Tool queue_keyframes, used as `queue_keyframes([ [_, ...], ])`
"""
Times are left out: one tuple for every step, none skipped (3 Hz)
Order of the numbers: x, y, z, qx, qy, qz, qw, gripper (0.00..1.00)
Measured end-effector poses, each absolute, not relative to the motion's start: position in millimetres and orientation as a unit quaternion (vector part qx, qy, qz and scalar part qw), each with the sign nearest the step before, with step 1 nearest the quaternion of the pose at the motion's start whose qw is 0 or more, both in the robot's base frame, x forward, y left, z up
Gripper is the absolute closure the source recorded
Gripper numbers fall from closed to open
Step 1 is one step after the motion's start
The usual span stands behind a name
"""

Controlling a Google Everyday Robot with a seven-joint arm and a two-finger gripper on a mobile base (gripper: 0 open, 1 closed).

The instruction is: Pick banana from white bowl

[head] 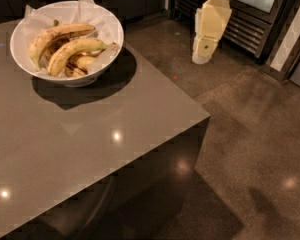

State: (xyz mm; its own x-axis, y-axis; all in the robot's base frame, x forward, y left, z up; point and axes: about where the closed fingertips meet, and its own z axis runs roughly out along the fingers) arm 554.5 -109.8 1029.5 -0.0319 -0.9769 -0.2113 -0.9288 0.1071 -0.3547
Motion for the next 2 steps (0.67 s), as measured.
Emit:
queue_keyframes([
  [557.5, -105.5, 1031.0, -0.666, 0.713, -0.060, 0.210, 0.00],
  [557.6, -105.7, 1030.8, -0.666, 0.713, -0.060, 0.211, 0.00],
])
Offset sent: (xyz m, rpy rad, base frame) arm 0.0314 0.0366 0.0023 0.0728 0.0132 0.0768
